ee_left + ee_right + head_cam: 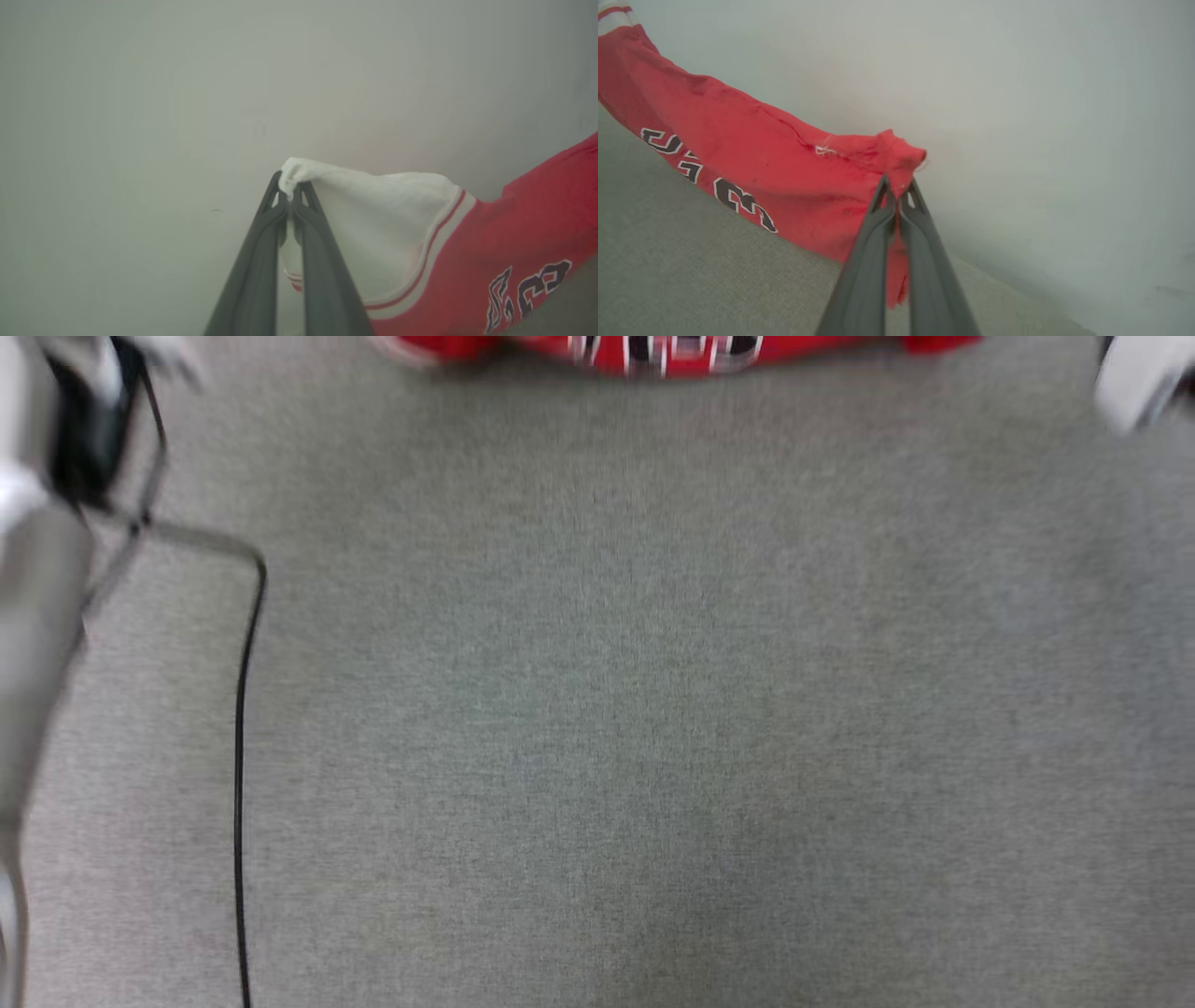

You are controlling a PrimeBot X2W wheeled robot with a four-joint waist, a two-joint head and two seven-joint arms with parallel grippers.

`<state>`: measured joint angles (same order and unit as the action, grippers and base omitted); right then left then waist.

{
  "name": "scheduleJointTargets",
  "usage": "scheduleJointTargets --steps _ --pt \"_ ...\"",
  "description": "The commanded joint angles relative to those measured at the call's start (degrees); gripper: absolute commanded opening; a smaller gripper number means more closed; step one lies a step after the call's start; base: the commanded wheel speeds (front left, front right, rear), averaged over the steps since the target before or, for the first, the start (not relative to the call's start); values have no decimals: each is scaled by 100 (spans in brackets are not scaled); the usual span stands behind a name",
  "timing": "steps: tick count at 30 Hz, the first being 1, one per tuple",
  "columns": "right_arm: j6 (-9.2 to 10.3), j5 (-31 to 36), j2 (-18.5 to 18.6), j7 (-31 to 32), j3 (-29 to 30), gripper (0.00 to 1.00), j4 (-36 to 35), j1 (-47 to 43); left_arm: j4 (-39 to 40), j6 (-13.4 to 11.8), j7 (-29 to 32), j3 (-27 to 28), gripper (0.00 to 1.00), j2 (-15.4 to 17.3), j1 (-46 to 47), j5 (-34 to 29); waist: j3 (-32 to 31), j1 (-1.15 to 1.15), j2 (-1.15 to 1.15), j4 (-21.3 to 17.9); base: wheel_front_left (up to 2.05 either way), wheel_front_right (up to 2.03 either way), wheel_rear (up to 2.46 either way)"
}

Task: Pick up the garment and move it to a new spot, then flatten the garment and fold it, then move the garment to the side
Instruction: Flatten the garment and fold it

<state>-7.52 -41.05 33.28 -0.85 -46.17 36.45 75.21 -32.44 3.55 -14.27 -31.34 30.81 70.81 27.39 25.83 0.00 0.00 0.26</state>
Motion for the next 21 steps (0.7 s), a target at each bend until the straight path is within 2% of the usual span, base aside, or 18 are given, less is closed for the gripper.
scheduleJointTargets --steps 1,10,21 --pt "7 -120 89 -66 -70 0 -78 -290 194 -92 27 -6 0 78 -428 76 -310 0 0 3 0 0 0" --pt "7 -674 463 -255 -397 0 -484 -2093 1429 -701 361 -206 0 346 -3020 525 -1254 0 0 96 0 0 0" --pt "7 -994 607 -412 -425 0 -623 -4081 2546 -1462 632 -246 0 775 -5790 1254 -2125 0 0 91 0 0 0"
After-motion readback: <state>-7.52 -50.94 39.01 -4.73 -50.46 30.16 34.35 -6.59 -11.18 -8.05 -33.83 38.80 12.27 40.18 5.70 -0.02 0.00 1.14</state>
